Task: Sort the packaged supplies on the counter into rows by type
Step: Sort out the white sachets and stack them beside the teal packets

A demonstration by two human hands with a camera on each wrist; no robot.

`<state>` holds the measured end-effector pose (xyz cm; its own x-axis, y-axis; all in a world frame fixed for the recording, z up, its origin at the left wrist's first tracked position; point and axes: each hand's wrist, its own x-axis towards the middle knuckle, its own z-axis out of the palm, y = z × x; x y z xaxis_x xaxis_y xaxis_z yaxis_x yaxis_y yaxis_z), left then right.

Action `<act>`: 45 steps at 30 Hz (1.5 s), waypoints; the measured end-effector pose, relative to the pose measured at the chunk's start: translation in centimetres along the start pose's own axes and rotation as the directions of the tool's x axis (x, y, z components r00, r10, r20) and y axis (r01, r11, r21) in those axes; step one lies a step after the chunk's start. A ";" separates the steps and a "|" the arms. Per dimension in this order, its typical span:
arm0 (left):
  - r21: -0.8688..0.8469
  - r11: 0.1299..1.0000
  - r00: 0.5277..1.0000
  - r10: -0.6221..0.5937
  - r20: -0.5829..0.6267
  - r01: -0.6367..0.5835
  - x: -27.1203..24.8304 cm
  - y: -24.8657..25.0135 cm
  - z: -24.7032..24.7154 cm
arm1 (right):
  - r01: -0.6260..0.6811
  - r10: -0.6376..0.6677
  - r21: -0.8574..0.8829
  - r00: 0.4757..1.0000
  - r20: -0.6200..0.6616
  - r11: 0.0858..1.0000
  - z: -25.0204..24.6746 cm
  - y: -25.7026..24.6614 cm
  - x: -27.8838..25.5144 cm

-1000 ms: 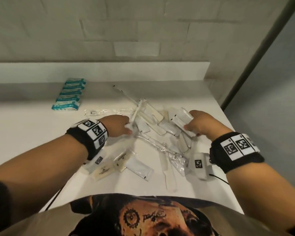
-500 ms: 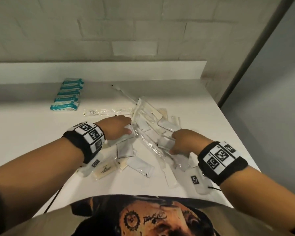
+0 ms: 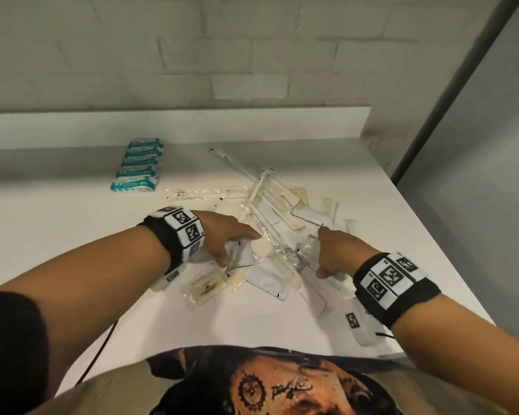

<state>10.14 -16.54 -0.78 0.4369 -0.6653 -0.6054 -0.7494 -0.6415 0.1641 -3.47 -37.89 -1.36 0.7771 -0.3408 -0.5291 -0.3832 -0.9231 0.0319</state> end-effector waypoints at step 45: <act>-0.828 -0.330 0.891 -0.179 -0.416 -0.453 -6.8 -2.2 -1.0 | 0.618 0.008 0.760 0.775 -0.632 0.204 -8.4 -12.7 -0.9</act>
<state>9.33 -11.00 3.75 0.7309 -0.6369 -0.2452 0.4616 0.1967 0.8650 4.87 -27.31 5.88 0.9149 -0.3835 0.1263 0.0227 -0.2633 -0.9645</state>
